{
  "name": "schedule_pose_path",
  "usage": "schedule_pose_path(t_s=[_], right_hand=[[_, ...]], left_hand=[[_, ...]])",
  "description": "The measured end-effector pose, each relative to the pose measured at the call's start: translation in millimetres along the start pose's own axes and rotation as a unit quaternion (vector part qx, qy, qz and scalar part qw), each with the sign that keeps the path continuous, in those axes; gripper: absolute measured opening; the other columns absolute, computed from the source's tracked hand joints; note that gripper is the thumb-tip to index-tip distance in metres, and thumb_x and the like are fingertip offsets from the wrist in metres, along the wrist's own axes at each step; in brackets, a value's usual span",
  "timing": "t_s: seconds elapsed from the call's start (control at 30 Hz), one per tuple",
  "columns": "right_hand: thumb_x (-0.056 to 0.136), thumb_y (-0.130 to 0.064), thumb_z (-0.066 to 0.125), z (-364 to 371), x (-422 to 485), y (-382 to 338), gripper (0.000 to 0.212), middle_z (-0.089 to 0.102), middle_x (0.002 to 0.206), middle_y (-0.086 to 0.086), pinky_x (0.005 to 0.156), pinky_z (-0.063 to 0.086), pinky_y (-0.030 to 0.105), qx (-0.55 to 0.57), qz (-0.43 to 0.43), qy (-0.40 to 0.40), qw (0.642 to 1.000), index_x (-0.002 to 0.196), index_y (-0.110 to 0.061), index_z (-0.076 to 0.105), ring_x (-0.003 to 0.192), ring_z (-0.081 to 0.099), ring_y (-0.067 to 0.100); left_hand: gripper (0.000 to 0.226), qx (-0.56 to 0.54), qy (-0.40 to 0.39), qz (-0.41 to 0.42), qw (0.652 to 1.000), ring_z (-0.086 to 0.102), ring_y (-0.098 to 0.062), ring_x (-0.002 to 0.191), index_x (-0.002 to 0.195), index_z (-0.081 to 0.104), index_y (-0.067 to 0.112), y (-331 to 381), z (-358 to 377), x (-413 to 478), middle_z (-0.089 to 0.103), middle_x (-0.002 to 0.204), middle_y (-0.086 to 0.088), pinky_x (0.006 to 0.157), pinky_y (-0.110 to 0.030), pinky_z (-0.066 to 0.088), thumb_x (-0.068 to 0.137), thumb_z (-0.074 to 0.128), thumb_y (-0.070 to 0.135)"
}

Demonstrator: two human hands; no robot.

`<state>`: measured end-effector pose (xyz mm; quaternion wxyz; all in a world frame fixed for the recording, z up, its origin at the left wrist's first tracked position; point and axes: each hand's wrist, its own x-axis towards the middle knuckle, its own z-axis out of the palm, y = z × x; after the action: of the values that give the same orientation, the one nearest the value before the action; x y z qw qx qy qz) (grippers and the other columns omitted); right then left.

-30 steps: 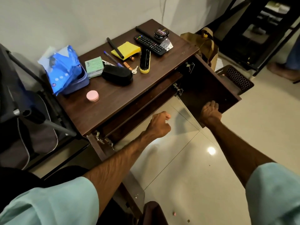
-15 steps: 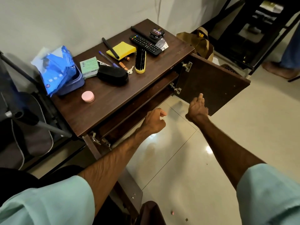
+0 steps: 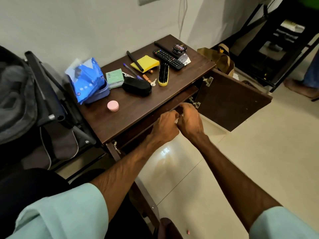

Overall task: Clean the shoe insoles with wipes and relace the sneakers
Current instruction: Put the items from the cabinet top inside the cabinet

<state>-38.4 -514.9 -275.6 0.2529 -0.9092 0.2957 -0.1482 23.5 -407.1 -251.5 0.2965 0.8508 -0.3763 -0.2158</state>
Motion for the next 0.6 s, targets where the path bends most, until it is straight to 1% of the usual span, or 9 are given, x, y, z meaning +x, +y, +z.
schedule_pose_path(t_s=[0.13, 0.23, 0.3, 0.37, 0.47, 0.53, 0.6], right_hand=[[0.087, -0.014, 0.073, -14, -4, -25, 0.041, 0.064, 0.125, 0.011, 0.088, 0.056, 0.039, 0.001, -0.026, 0.002, 1.0, 0.126, -0.009, 0.061, 0.108, 0.063, 0.025], [0.088, -0.018, 0.072, -25, -5, -50, 0.029, 0.068, 0.112, 0.006, 0.081, 0.056, 0.039, 0.011, -0.041, 0.013, 0.999, 0.116, -0.013, 0.065, 0.099, 0.064, 0.023], [0.093, -0.021, 0.067, -29, -2, -70, 0.022, 0.068, 0.109, 0.003, 0.077, 0.056, 0.036, 0.019, -0.049, 0.005, 0.999, 0.113, -0.016, 0.064, 0.096, 0.065, 0.02], [0.096, -0.021, 0.065, -31, 1, -90, 0.025, 0.067, 0.113, 0.003, 0.079, 0.058, 0.036, 0.028, -0.063, -0.016, 0.997, 0.12, -0.016, 0.061, 0.098, 0.065, 0.019], [0.094, -0.016, 0.064, -32, 7, -118, 0.033, 0.067, 0.115, 0.002, 0.084, 0.06, 0.041, 0.039, -0.091, -0.03, 0.995, 0.126, -0.015, 0.059, 0.1, 0.066, 0.018], [0.092, -0.015, 0.065, -28, 11, -134, 0.034, 0.068, 0.114, 0.002, 0.085, 0.06, 0.042, 0.048, -0.103, -0.033, 0.993, 0.126, -0.015, 0.061, 0.1, 0.067, 0.018], [0.091, -0.014, 0.066, -24, 13, -148, 0.031, 0.069, 0.113, 0.002, 0.087, 0.059, 0.042, 0.051, -0.109, -0.044, 0.992, 0.122, -0.014, 0.064, 0.1, 0.067, 0.017]], left_hand=[[0.029, 0.011, 0.026, 0.018, 0.999, 0.065, -0.024, 0.105, 0.116, 0.06, 0.011, 5, -28, -13, 0.066, 0.114, -0.006, 0.09, -0.045, 0.057, 0.087, 0.064, 0.007], [0.028, 0.029, 0.021, 0.024, 0.999, 0.063, -0.025, 0.108, 0.12, 0.061, 0.007, 9, -57, -22, 0.066, 0.118, -0.011, 0.097, -0.042, 0.053, 0.092, 0.061, 0.008], [0.031, 0.031, 0.03, 0.02, 0.999, 0.062, -0.023, 0.11, 0.122, 0.062, 0.01, 7, -81, -32, 0.066, 0.12, -0.008, 0.099, -0.042, 0.052, 0.092, 0.062, 0.009], [0.029, 0.034, 0.052, 0.015, 0.998, 0.062, -0.02, 0.107, 0.118, 0.064, 0.013, 2, -105, -43, 0.067, 0.117, -0.005, 0.097, -0.04, 0.053, 0.089, 0.062, 0.009], [0.023, 0.05, 0.07, 0.003, 0.996, 0.062, -0.019, 0.103, 0.112, 0.066, 0.013, -6, -133, -64, 0.067, 0.11, -0.002, 0.087, -0.034, 0.051, 0.089, 0.062, 0.01], [0.024, 0.058, 0.091, -0.023, 0.994, 0.059, -0.014, 0.102, 0.112, 0.065, 0.02, -17, -145, -78, 0.065, 0.111, 0.004, 0.079, -0.028, 0.044, 0.089, 0.064, 0.014], [0.023, 0.067, 0.118, -0.044, 0.99, 0.059, -0.016, 0.105, 0.11, 0.065, 0.026, -25, -153, -88, 0.065, 0.114, 0.006, 0.078, -0.027, 0.04, 0.089, 0.062, 0.02]])
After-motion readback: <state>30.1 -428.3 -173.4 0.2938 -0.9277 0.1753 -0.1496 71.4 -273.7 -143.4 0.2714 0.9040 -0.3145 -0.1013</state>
